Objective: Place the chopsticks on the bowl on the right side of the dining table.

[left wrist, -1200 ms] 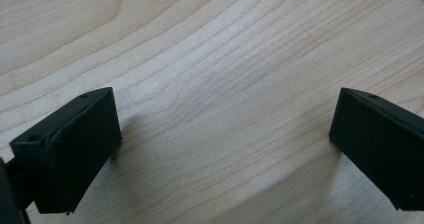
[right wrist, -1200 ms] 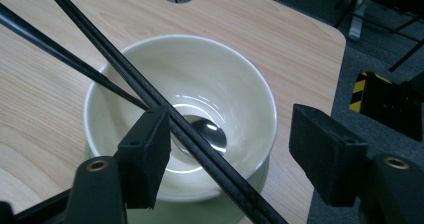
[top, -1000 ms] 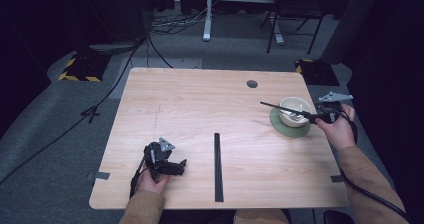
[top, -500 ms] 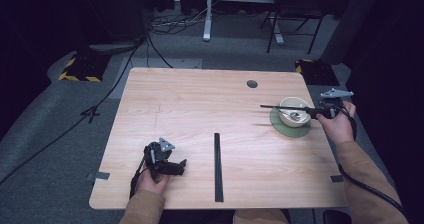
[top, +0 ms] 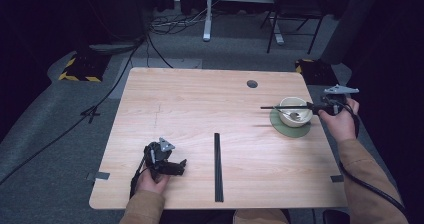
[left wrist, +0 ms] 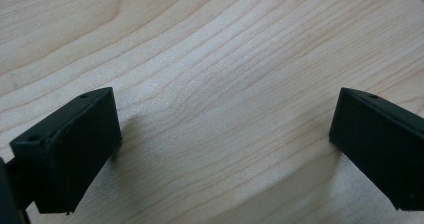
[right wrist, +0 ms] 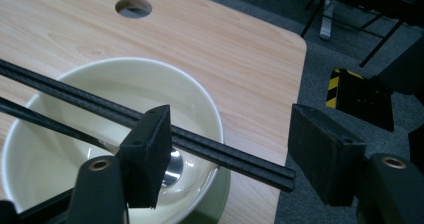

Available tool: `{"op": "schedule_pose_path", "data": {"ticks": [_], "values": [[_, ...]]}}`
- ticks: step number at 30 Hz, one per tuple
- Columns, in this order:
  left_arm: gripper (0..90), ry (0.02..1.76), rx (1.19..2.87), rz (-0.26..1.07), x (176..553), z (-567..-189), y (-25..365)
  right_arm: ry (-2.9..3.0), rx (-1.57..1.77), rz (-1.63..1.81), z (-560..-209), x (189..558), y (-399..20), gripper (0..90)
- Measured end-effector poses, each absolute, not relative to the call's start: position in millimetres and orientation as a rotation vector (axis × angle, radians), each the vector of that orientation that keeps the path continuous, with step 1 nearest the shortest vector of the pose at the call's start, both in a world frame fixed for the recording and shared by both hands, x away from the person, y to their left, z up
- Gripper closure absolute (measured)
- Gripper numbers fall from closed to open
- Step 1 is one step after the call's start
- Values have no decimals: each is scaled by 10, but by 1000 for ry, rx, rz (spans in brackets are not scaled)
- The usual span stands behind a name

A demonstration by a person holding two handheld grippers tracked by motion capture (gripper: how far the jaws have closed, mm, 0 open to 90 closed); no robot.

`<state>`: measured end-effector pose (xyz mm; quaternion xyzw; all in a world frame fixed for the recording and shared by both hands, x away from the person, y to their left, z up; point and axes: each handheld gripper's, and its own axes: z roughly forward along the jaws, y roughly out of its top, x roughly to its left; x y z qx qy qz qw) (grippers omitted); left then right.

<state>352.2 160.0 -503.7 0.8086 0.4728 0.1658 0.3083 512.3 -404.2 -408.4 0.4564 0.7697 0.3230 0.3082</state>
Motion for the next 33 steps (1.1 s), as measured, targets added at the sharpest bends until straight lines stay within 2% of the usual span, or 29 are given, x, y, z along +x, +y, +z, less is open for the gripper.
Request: {"op": "schedule_pose_path", "data": {"ticks": [7,18,33], "values": [[3,1250,2137,438,3522,-5037,1600,1997,1239,925,-3909,5004,-4134,337],[3,1250,2137,438,3523,-5037,1601,2010,1215,1057,-3663,4631,-4031,328],[3,1250,2137,438,3522,-5037,1600,2091,1180,1174,-3684,4196,-3762,329]]}}
